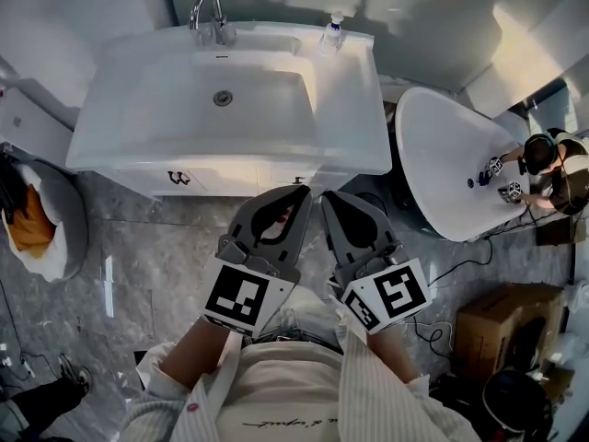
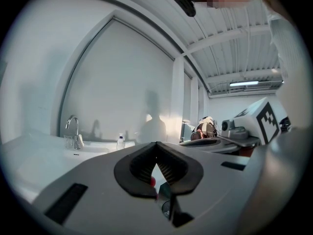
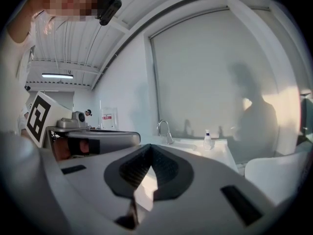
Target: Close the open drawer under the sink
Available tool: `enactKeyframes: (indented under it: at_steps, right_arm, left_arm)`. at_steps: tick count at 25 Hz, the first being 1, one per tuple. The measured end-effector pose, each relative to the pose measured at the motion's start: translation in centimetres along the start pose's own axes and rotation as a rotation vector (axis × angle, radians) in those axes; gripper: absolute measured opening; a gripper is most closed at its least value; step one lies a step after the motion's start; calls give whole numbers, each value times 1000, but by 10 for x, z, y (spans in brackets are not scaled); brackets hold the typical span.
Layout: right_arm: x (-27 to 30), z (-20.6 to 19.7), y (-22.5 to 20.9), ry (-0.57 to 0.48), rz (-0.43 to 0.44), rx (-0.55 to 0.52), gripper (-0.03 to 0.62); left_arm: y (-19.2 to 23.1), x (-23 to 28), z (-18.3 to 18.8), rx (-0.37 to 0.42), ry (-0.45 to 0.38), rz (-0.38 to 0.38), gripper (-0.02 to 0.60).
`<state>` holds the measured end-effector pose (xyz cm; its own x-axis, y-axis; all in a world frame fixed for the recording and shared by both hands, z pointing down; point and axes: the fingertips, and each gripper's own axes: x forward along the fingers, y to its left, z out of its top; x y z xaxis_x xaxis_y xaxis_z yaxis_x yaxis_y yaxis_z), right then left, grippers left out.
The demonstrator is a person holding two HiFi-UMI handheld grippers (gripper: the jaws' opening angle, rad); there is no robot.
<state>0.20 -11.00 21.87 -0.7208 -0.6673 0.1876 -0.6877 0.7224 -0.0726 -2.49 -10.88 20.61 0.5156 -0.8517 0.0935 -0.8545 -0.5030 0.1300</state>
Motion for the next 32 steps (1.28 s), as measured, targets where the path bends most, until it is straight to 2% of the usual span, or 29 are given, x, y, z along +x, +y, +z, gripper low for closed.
enactKeyframes:
  at_steps: [13, 32]
  right_arm:
    - [-1, -10, -14, 16, -17, 13, 9]
    - [12, -10, -25, 30, -13, 25, 9]
  left_arm:
    - [-6, 11, -7, -14, 17, -13, 15]
    - [6, 22, -8, -15, 24, 6, 15]
